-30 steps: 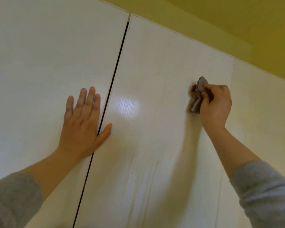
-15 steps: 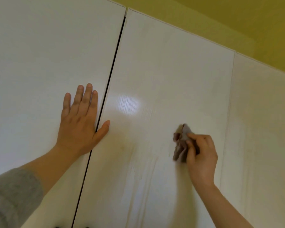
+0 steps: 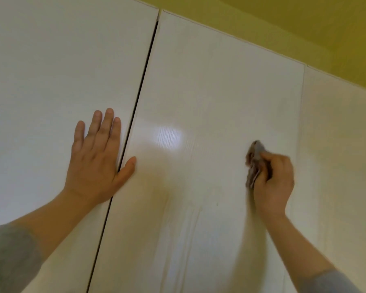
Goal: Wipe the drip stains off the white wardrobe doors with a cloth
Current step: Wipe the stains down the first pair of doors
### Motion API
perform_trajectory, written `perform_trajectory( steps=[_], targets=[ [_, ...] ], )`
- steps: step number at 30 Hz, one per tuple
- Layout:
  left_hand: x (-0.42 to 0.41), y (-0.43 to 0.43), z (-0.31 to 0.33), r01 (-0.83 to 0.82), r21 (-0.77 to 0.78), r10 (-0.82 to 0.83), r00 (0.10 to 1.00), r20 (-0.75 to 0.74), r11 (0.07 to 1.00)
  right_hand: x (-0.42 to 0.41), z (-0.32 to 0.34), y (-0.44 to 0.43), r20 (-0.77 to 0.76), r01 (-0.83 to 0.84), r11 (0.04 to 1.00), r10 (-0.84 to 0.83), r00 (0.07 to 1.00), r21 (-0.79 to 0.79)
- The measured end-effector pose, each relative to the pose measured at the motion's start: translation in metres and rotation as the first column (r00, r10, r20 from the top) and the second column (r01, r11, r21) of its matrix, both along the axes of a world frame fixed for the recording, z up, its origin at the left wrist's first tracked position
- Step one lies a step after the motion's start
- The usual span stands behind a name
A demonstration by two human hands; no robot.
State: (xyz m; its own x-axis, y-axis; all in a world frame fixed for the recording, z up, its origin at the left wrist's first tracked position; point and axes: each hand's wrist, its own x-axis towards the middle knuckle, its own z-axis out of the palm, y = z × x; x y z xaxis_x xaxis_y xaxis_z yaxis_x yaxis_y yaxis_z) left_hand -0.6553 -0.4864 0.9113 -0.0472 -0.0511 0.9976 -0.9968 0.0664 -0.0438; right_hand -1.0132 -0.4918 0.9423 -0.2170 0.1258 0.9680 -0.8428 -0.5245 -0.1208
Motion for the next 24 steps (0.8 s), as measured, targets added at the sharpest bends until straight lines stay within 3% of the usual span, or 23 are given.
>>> perform_trajectory(
  steps=[3, 5, 11, 14, 18, 24],
  targets=[
    [-0.001, 0.002, -0.001, -0.002, 0.018, 0.002, 1.000, -0.006, 1.000, -0.009, -0.052, 0.010, -0.066, -0.024, 0.993, 0.032, 0.997, 0.117],
    [-0.002, 0.003, -0.001, 0.004, 0.027, -0.004, 1.000, -0.009, 1.000, -0.017, -0.048, 0.022, -0.035, -0.063, 0.987, 0.069, 0.997, 0.149],
    [-0.004, 0.007, -0.001, 0.006, 0.057, -0.004, 1.000, -0.029, 0.998, -0.047, 0.055, 0.048, 0.207, -0.028, 0.992, 0.053, 0.977, -0.122],
    [-0.006, 0.008, 0.001, 0.012, 0.065, -0.010, 0.999, -0.036, 0.998, -0.061, 0.094, 0.037, 0.274, -0.067, 0.966, 0.136, 0.952, -0.250],
    [-0.007, 0.009, 0.001, 0.007, 0.068, -0.004, 0.999, -0.049, 0.998, -0.050, 0.057, -0.002, 0.223, -0.191, 0.978, 0.204, 0.953, -0.081],
    [-0.006, 0.007, 0.005, -0.003, 0.062, 0.006, 0.999, -0.044, 0.998, -0.062, 0.022, -0.007, 0.141, -0.145, 0.989, 0.140, 0.980, 0.029]
  ],
)
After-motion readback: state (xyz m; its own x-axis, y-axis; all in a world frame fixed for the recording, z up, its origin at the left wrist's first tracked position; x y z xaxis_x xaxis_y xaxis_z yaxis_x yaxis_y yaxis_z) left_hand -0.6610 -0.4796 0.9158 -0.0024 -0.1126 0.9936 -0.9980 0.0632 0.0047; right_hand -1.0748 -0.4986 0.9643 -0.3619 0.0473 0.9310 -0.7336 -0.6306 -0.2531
